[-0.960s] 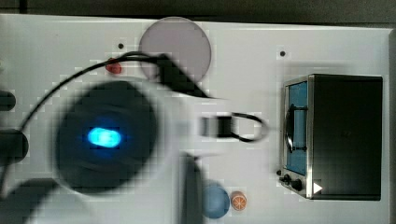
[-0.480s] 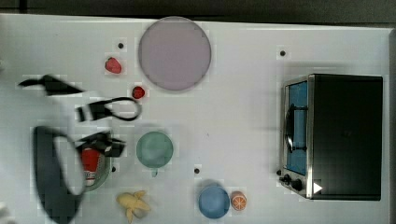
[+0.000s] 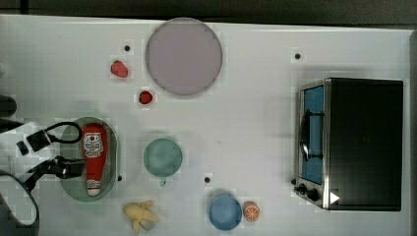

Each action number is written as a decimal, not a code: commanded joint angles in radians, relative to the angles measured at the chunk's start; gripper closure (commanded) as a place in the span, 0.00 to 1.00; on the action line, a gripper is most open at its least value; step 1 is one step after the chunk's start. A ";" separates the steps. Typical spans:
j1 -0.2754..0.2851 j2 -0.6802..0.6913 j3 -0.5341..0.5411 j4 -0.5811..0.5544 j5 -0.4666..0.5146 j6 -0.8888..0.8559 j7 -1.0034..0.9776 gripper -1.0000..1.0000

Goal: Pick ketchup from strainer and place it on the table

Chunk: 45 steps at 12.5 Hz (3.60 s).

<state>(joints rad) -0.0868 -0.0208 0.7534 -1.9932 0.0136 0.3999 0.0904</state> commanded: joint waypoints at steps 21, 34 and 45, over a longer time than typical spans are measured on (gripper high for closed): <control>0.077 0.649 -0.088 -0.158 -0.513 0.709 0.247 0.16; 0.037 0.334 -0.001 -0.079 -0.227 0.403 0.227 0.42; -0.142 0.272 -0.244 0.251 -0.115 -0.078 -0.347 0.42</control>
<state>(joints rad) -0.1610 0.2428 0.5620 -1.7354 -0.1035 0.3547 -0.0787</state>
